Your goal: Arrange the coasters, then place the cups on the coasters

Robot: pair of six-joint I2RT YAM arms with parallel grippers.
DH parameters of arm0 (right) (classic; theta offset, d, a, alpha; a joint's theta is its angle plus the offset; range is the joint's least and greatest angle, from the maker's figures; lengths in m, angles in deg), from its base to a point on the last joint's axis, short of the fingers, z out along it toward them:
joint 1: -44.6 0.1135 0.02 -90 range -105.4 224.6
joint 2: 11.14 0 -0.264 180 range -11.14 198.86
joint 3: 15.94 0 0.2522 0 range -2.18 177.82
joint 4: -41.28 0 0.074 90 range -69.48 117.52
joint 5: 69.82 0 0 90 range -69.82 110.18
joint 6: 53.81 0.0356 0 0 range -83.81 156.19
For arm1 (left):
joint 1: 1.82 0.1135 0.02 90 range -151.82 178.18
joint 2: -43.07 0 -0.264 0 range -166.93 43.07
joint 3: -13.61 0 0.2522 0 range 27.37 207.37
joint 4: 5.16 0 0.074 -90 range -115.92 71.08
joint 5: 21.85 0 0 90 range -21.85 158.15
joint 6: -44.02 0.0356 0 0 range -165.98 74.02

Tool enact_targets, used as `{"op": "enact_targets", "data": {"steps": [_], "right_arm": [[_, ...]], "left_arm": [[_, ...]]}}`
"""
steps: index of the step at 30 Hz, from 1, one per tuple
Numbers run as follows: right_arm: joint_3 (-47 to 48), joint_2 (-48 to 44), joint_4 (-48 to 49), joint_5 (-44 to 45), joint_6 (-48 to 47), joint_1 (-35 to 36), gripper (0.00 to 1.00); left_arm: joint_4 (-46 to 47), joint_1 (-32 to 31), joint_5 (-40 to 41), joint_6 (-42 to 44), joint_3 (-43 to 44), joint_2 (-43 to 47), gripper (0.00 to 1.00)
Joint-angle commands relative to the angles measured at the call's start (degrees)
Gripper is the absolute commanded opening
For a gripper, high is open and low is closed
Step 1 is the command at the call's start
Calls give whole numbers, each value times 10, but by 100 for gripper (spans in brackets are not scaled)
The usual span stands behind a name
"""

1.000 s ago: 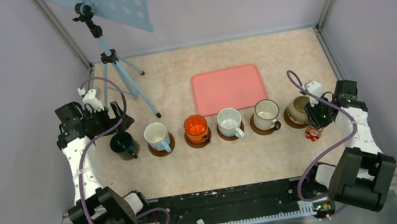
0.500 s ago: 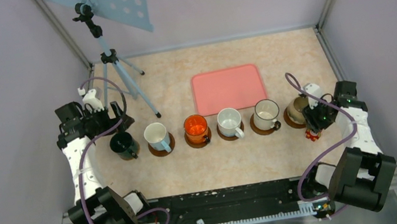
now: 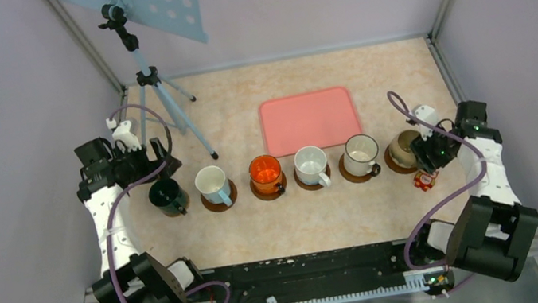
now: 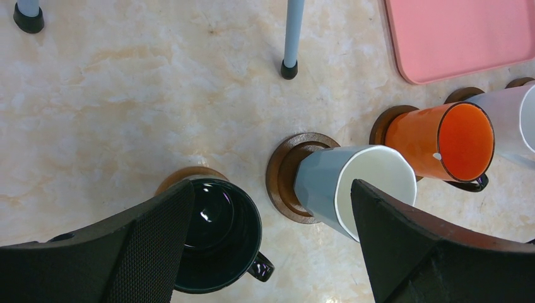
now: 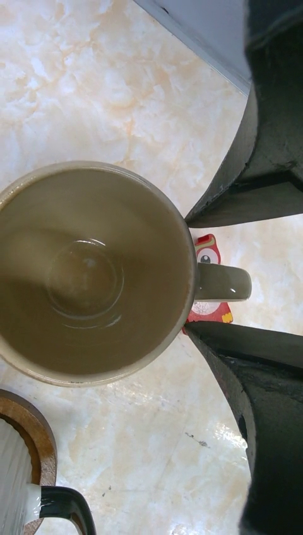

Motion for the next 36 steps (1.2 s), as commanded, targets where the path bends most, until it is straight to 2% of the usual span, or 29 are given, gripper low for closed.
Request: {"op": "enact_targets", "data": {"steps": [1, 12, 20, 28, 36], "right_arm": [[29, 9, -14, -16, -12, -3, 55], [23, -9, -65, -38, -40, -4, 47], [27, -13, -67, -38, -36, -3, 48], [97, 22, -52, -61, 27, -3, 57], [194, 64, -30, -98, 107, 0, 72]], "left_arm": [[8, -2, -1, 8, 10, 6, 99], [6, -2, -2, 2, 2, 13, 99], [5, -2, -7, -3, -2, 20, 99], [-19, -3, 1, 9, 29, 4, 99], [-90, -15, 28, 61, 98, -21, 99]]}}
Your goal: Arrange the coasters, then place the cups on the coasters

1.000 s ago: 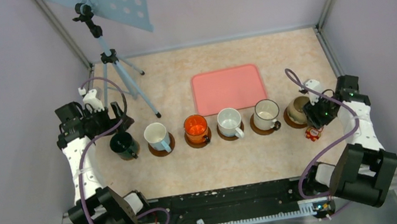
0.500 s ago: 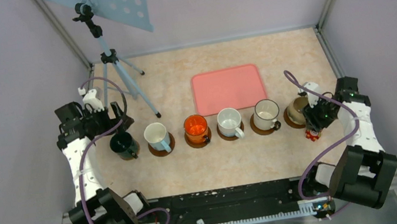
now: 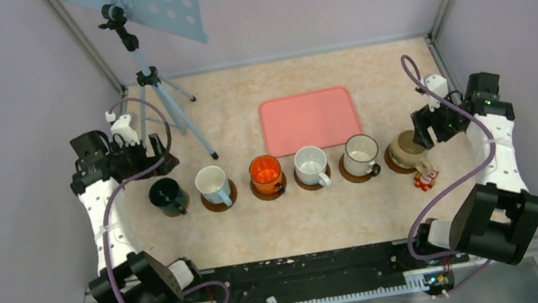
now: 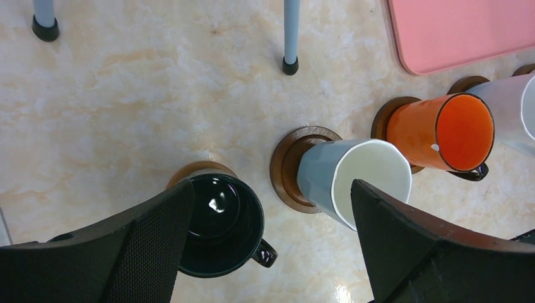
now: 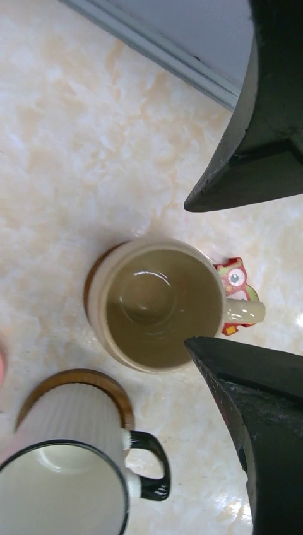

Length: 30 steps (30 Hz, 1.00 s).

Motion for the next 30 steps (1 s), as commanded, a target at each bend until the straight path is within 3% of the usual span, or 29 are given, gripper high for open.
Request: {"op": "enact_targets", "data": {"steps": [1, 14, 21, 30], "right_arm": [[64, 15, 25, -41, 64, 3, 73], [139, 28, 86, -14, 212, 153, 77], [128, 13, 97, 6, 240, 229, 79], [69, -35, 134, 43, 295, 295, 81]], "left_arm": [[-45, -12, 14, 41, 62, -12, 99], [-107, -166, 86, 70, 170, -87, 99], [-116, -301, 176, 120, 183, -111, 99], [-75, -351, 238, 64, 229, -170, 99]]}}
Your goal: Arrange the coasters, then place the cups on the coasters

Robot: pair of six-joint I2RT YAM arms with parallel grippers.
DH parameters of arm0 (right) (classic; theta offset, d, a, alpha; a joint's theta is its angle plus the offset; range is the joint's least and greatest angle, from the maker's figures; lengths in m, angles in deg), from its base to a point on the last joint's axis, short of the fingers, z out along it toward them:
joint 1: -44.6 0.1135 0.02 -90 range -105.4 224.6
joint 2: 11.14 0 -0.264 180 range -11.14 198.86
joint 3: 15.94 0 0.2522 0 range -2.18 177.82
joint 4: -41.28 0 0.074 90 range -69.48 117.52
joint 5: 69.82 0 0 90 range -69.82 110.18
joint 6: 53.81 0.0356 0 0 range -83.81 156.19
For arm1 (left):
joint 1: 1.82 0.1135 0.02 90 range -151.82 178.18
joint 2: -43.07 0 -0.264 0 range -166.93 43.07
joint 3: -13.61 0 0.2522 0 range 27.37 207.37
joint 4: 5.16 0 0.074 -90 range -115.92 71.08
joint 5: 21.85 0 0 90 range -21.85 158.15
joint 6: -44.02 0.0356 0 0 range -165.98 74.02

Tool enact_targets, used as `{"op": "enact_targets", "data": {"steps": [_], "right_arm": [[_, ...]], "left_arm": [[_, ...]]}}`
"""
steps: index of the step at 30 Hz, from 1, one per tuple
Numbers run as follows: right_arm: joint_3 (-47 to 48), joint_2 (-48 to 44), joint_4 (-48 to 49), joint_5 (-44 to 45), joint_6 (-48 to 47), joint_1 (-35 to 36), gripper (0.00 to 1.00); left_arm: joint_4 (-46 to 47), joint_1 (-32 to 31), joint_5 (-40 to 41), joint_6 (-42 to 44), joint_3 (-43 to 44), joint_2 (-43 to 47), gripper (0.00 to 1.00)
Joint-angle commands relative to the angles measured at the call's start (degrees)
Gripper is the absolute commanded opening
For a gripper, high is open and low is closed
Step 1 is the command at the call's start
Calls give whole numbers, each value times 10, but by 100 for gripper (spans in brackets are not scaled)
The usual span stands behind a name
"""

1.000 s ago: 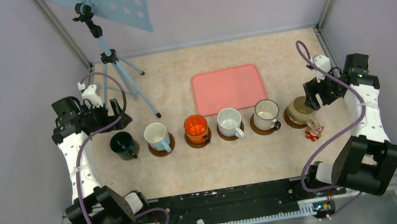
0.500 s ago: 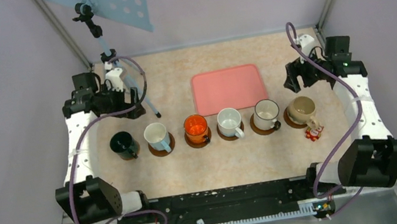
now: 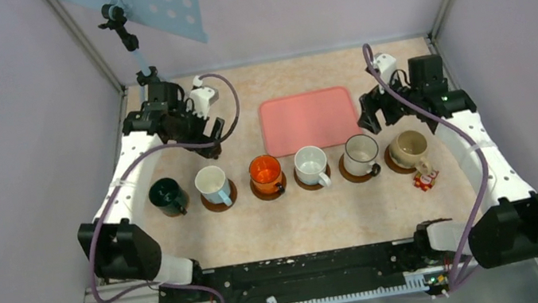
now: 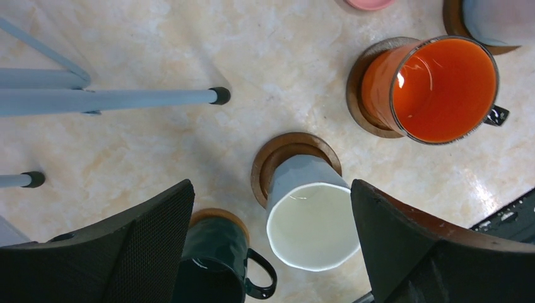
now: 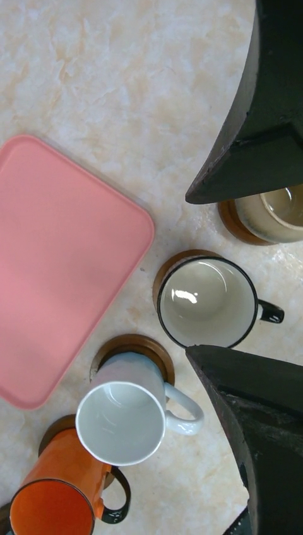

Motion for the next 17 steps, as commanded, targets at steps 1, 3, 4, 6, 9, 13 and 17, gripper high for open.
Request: {"op": "enact_targets", "data": {"steps": [1, 3, 4, 6, 9, 13, 17], "right_arm": [[-29, -41, 34, 23, 42, 20, 81], [-43, -51, 38, 28, 51, 29, 81], [-48, -56, 41, 31, 54, 32, 82], [-59, -62, 46, 37, 60, 39, 82], [-66, -66, 52, 45, 68, 45, 82], [-68, -64, 61, 50, 70, 46, 82], [-65, -59, 63, 52, 69, 46, 83]], "left_arm": [[43, -18, 48, -32, 32, -20, 99], [66, -28, 57, -38, 20, -13, 99], [81, -33, 63, -42, 10, -7, 99], [109, -44, 79, -52, -11, 4, 99], [119, -48, 92, -65, -25, 7, 99], [132, -48, 111, -68, -34, 9, 99], [139, -48, 116, -77, -34, 7, 99]]}}
